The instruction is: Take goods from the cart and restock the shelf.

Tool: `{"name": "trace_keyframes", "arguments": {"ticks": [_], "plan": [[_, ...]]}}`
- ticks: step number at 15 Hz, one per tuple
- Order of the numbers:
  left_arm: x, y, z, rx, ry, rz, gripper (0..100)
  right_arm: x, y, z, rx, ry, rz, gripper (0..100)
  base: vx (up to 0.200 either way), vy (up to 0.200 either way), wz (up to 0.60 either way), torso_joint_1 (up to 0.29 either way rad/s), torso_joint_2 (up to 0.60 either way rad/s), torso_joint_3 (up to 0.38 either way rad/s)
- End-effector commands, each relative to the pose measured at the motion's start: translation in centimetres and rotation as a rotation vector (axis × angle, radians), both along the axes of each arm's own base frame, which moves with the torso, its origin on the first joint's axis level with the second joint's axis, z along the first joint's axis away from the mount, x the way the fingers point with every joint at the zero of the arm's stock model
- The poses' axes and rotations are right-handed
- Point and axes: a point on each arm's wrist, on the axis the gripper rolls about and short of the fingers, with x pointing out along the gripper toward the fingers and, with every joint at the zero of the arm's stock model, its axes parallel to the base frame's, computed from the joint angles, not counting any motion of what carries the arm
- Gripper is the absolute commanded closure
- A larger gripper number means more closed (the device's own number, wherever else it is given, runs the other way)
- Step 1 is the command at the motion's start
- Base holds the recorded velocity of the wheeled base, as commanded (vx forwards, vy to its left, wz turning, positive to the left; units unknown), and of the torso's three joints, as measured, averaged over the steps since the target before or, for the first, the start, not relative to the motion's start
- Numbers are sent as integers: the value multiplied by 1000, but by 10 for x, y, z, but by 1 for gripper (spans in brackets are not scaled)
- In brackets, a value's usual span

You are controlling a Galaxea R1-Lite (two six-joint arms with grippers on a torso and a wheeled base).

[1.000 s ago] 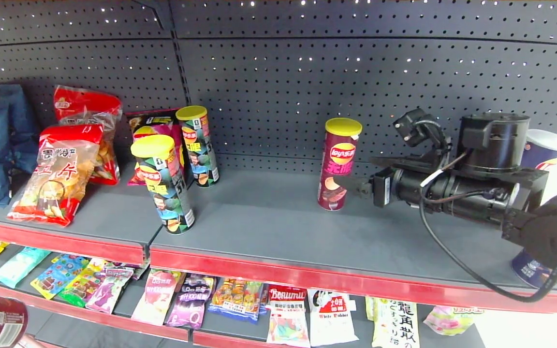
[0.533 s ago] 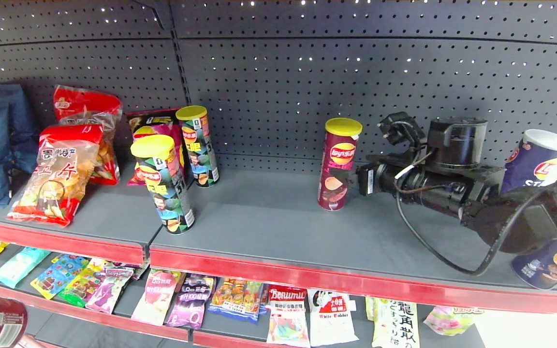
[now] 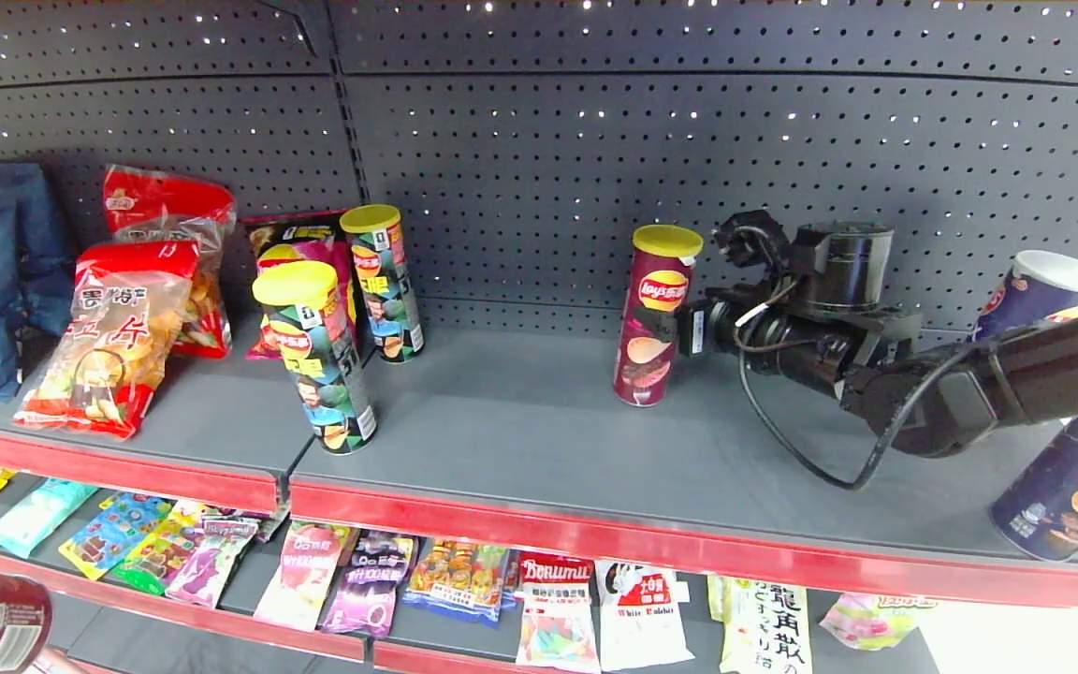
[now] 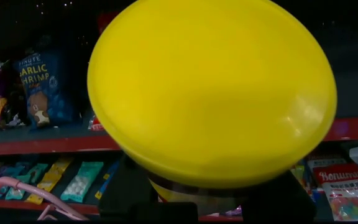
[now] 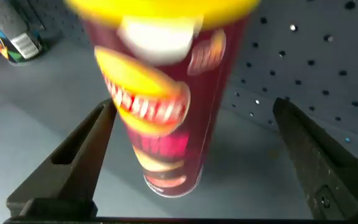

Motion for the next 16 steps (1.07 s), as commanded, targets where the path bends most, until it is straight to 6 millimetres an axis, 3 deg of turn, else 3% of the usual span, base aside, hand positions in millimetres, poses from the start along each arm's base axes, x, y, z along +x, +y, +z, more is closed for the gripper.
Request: {"name": "trace_keyframes", "arguments": {"ticks": [1,10,16], "plan": [[0,0,0,0,1,0,100,6,5,-1,4,-6,3,0,0,0,0,0,0,0],[-1,0,2,1,-7,0,100,4,25,0,18,-16,51,0,0,0,0,0,0,0],[0,0,1,0,-5,0,100,23,31,1,28,-50,39,0,0,0,0,0,0,0]]}}
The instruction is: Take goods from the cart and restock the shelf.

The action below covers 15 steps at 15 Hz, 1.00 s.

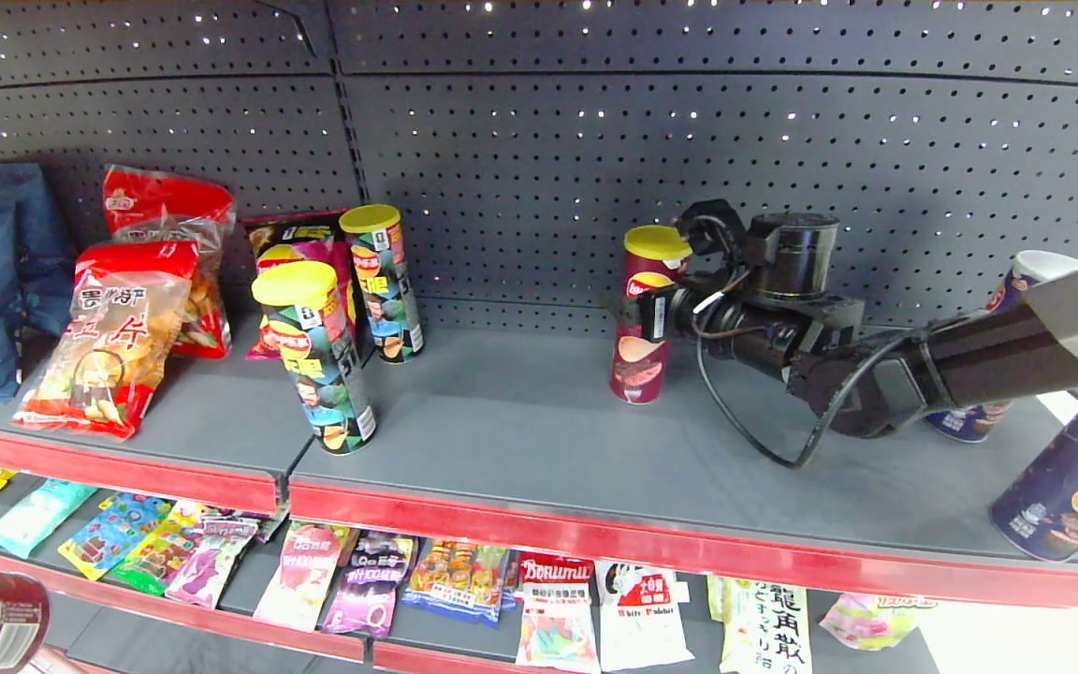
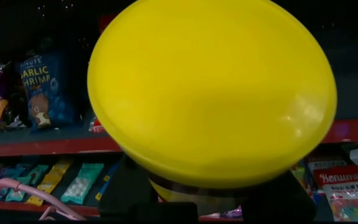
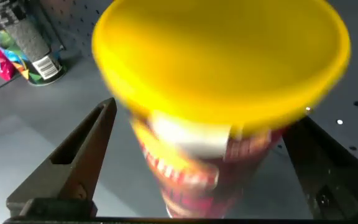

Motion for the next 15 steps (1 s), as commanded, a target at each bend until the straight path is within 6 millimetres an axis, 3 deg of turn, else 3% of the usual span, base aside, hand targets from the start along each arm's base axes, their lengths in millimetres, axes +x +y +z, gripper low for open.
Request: {"name": "trace_keyframes", "arguments": {"ticks": [1,2,3,8,12,15], "plan": [[0,0,0,0,0,1,100,6,2,-2,1,-5,-2,0,0,0,0,0,0,0],[0,0,0,0,2,-1,100,7,3,-4,-1,-3,-8,0,0,0,0,0,0,0],[0,0,0,0,2,1,100,7,3,-5,-3,-1,-13,100,0,0,0,0,0,0],[-1,0,0,1,-4,1,100,-1,8,-8,-13,13,-20,100,0,0,0,0,0,0],[-1,0,1,2,-9,-1,100,-45,3,28,-15,-37,-75,100,0,0,0,0,0,0],[-1,0,1,2,-9,-1,100,-76,-11,26,-40,-5,-111,100,0,0,0,0,0,0]]}}
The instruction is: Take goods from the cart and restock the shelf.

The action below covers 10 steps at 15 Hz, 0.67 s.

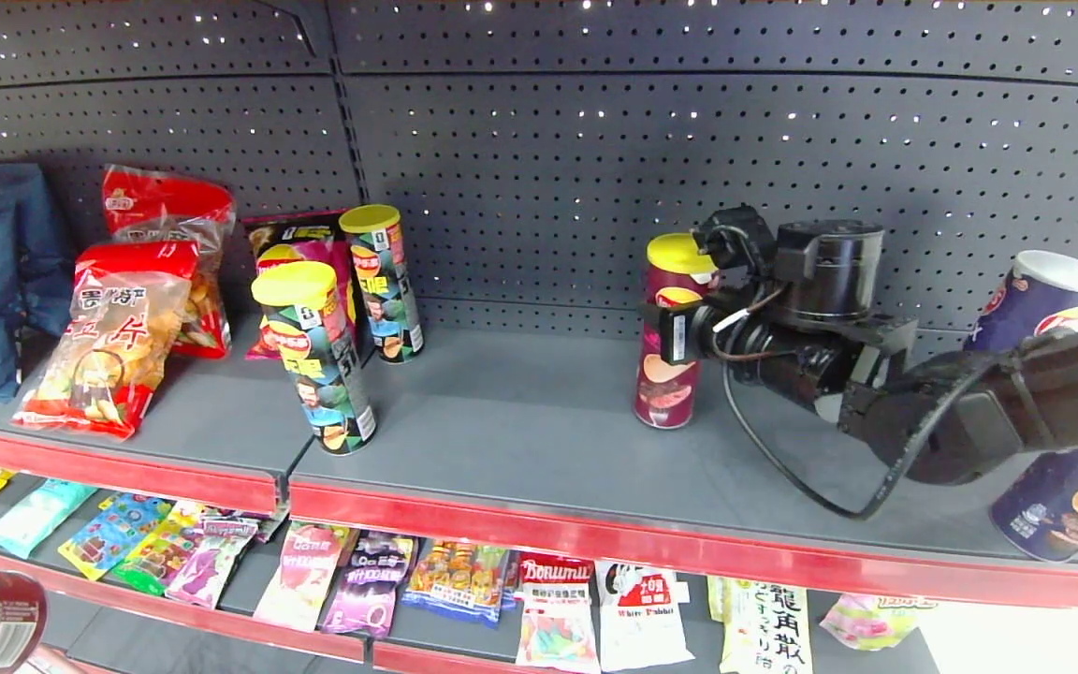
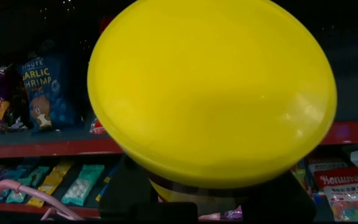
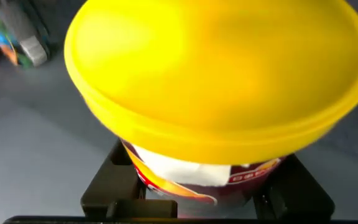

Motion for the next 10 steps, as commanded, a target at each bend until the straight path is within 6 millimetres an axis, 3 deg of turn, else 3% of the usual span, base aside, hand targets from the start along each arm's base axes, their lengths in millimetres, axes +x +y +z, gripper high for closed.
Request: {"name": "trace_keyframes", "arguments": {"ticks": [1,4,8,10], "plan": [[0,0,0,1,-1,0,100,-34,-15,10,-2,-9,-29,100,0,0,0,0,0,0],[0,0,0,0,1,0,100,-48,-11,2,5,8,-79,100,0,0,0,0,0,0],[-1,0,2,1,-10,0,100,-75,6,15,59,-16,0,100,0,0,0,0,0,0],[-2,0,3,2,-14,1,100,-81,4,3,38,20,7,100,0,0,0,0,0,0]]}}
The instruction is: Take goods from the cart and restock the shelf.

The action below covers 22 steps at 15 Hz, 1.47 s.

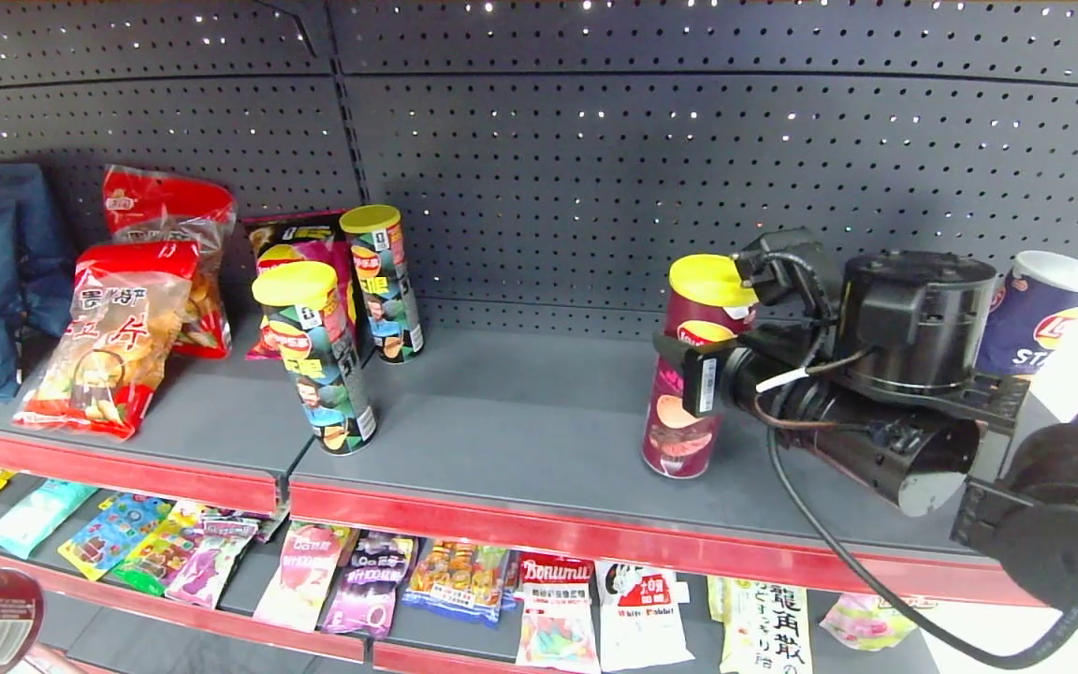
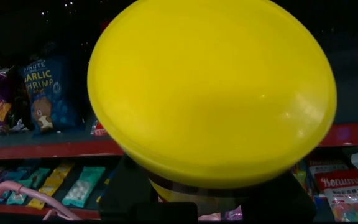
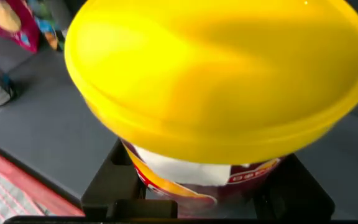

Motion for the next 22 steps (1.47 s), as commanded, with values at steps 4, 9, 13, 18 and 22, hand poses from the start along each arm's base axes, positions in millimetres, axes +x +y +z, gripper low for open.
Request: {"name": "trace_keyframes", "arguments": {"ticks": [4,9,13,18,22], "plan": [[-2,0,0,2,-8,1,100,-12,4,-15,-12,23,36,100,0,0,0,0,0,0],[-1,0,1,3,-8,0,100,-16,16,-24,-2,43,76,100,0,0,0,0,0,0],[-2,0,3,4,-18,0,100,-20,24,-26,-8,36,106,100,0,0,0,0,0,0],[-1,0,1,2,-4,0,100,-21,23,-29,-15,44,106,100,0,0,0,0,0,0],[-2,0,-1,-1,16,0,100,-21,22,-29,-16,46,118,100,0,0,0,0,0,0]]}}
